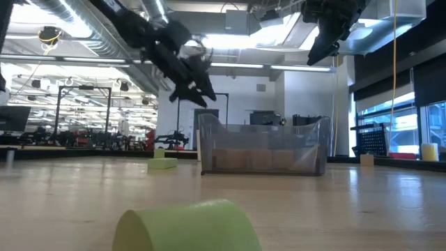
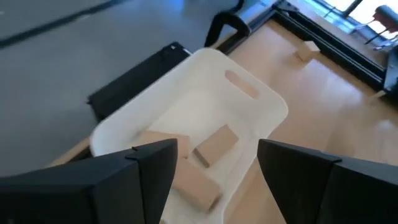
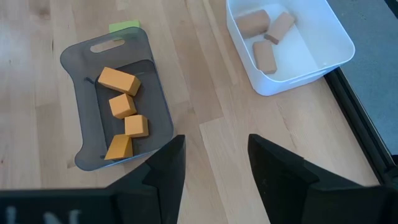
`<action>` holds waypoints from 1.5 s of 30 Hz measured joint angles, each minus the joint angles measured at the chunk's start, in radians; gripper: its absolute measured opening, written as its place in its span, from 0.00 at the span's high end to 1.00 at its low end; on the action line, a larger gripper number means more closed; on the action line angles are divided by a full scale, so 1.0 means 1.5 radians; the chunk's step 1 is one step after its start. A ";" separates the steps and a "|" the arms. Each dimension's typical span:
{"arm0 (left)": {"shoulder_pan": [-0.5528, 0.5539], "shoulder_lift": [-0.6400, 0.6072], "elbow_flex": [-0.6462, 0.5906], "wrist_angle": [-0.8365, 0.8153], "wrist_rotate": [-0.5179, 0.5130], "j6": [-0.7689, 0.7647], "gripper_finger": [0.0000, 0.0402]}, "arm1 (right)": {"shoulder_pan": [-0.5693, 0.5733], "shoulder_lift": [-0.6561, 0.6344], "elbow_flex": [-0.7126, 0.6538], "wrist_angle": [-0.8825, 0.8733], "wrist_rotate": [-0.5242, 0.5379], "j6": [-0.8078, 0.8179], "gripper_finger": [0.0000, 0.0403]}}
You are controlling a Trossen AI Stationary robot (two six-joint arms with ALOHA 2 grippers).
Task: Sort & place blocks by color
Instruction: Put the green block into the green bin
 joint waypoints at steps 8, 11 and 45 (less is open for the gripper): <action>-0.067 -0.139 0.000 -0.255 -0.160 -0.021 0.46 | 0.000 0.000 0.000 0.000 0.000 0.000 0.57; -0.109 -0.180 0.000 -0.341 -0.225 -0.071 0.47 | 0.000 0.000 0.000 0.000 0.000 0.000 0.57; -0.474 -0.150 0.000 -0.590 -0.228 -0.696 0.47 | 0.000 0.000 0.000 0.001 0.000 0.000 0.57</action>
